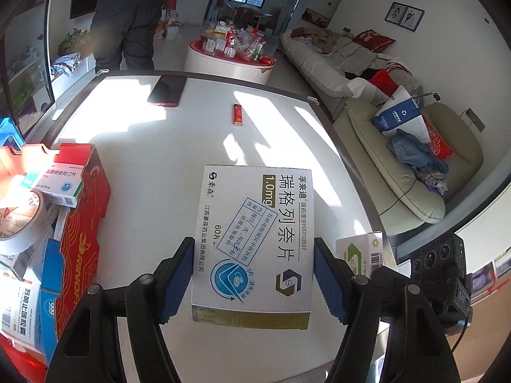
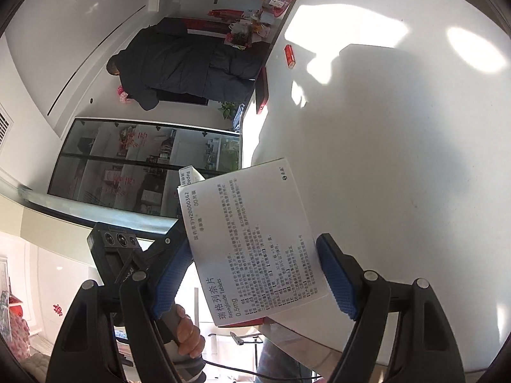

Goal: Organize objects
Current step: 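Grasp the white Repaglinide tablet box with the left gripper while the right lifts the leaflet, then hold the white box with the left gripper above the cardboard box while the right holds the leaflet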

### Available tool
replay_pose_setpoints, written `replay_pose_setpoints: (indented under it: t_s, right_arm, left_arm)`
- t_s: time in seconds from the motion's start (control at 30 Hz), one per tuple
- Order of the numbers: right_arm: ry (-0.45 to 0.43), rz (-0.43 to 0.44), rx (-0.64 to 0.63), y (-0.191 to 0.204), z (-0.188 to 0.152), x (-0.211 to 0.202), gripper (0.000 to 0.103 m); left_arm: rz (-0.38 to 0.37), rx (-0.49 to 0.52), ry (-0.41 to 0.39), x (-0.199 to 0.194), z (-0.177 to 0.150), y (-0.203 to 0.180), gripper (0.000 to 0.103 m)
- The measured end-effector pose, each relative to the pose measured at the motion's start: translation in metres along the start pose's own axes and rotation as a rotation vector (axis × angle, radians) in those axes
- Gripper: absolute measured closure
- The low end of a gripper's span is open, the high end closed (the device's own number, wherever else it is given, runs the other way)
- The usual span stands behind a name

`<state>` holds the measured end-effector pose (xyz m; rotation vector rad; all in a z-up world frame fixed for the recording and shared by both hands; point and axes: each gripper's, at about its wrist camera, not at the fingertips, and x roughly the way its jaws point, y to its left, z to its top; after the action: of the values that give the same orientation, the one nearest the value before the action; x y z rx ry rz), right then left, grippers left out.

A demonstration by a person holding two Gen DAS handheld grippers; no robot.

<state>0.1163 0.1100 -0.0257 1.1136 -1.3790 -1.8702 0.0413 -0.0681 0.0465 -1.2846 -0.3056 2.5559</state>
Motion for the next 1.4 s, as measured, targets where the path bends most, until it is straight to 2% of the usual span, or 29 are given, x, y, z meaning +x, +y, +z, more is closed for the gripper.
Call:
replay_pose_setpoints:
  t_s: [0.17,0.43,0.6,1.4]
  right_arm:
    - [0.020,-0.020,0.009,0.001,-0.038,0.011,0.024]
    - [0.068,-0.045,0.060,-0.001,-0.076,0.027,0.024]
    - [0.087,-0.064,0.035,0.008,-0.084,0.032,0.024]
    - [0.076,-0.043,0.043,0.012,-0.089,0.025,0.024]
  left_arm:
    - [0.018,0.009,-0.081,-0.038,-0.022,0.018,0.027]
    - [0.062,-0.072,-0.156,-0.069,-0.052,0.056,0.027]
    - [0.091,-0.053,-0.190,-0.080,-0.064,0.060,0.027]
    - [0.125,-0.006,-0.188,-0.081,-0.070,0.052,0.027]
